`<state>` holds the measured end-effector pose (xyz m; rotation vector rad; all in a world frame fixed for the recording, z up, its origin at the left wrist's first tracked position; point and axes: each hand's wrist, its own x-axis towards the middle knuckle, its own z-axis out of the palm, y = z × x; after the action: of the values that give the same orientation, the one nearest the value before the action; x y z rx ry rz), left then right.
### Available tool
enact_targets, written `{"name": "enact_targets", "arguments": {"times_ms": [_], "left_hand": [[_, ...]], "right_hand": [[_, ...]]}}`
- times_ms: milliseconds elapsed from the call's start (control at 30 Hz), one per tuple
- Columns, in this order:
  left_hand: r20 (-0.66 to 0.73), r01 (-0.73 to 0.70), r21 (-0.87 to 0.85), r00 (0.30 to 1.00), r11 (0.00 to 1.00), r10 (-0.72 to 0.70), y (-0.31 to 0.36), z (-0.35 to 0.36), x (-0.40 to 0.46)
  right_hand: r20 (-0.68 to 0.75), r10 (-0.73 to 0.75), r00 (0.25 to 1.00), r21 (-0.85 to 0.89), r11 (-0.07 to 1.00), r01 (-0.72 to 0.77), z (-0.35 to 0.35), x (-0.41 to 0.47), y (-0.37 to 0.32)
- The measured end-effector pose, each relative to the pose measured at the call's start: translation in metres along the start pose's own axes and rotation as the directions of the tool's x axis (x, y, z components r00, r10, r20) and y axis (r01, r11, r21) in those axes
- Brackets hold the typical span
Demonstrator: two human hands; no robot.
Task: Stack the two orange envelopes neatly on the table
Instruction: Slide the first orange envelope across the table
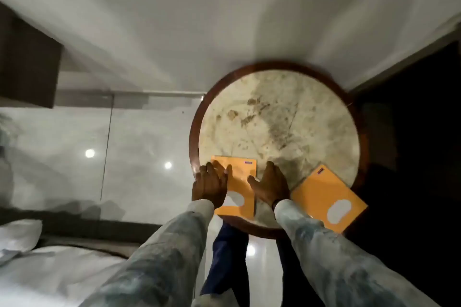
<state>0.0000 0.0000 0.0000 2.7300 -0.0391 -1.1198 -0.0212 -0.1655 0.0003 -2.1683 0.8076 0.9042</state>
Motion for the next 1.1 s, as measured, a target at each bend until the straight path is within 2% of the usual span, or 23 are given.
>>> {"name": "enact_targets", "arguments": {"times_ms": [133, 267, 367, 467, 567, 700, 800, 867, 933, 1000, 1100], "left_hand": [[0.01, 0.201, -0.237, 0.979, 0.95, -0.205, -0.01, 0.037, 0.013], [0.013, 0.269, -0.335, 0.96, 0.903, -0.281, -0.014, 0.039, 0.031], [-0.035, 0.216, -0.373, 0.969, 0.902, -0.247, -0.014, 0.025, 0.048], [-0.129, 0.088, -0.368, 0.981, 0.926, -0.144, 0.003, -0.004, 0.084], [-0.166, -0.003, -0.372, 0.984, 0.928, -0.063, 0.035, -0.039, 0.135], [-0.235, -0.053, -0.385, 0.971, 0.921, -0.043, 0.072, -0.068, 0.191], [-0.242, -0.015, -0.392, 0.966, 0.92, -0.088, 0.087, -0.073, 0.213], [-0.27, 0.013, -0.313, 0.957, 0.95, -0.103, 0.092, -0.07, 0.215], [-0.324, 0.037, -0.234, 0.939, 0.971, -0.114, 0.093, -0.061, 0.203], [-0.342, 0.036, -0.259, 0.931, 0.965, -0.126, 0.101, -0.043, 0.176], [-0.204, 0.027, -0.416, 0.971, 0.909, -0.122, 0.128, 0.002, 0.112]], "right_hand": [[0.053, 0.144, 0.988, 0.084, 0.985, -0.149, 0.051, 0.012, 0.005], [-0.056, 0.243, 0.968, 0.212, 0.951, -0.227, 0.064, 0.026, 0.002], [-0.101, 0.28, 0.955, 0.357, 0.906, -0.227, 0.055, 0.045, -0.001], [-0.183, 0.261, 0.948, 0.468, 0.871, -0.15, 0.026, 0.072, -0.015], [-0.308, 0.224, 0.925, 0.517, 0.855, -0.035, -0.014, 0.108, -0.033], [-0.438, 0.174, 0.882, 0.501, 0.862, 0.079, -0.06, 0.159, -0.051], [-0.446, 0.135, 0.885, 0.457, 0.885, 0.095, -0.075, 0.19, -0.057], [-0.429, 0.129, 0.894, 0.436, 0.897, 0.08, -0.08, 0.199, -0.049], [-0.415, 0.134, 0.9, 0.411, 0.91, 0.054, -0.085, 0.194, -0.031], [-0.404, 0.122, 0.907, 0.356, 0.934, 0.032, -0.093, 0.172, -0.003], [-0.37, 0.061, 0.927, 0.175, 0.984, 0.006, -0.107, 0.128, 0.056]]}}
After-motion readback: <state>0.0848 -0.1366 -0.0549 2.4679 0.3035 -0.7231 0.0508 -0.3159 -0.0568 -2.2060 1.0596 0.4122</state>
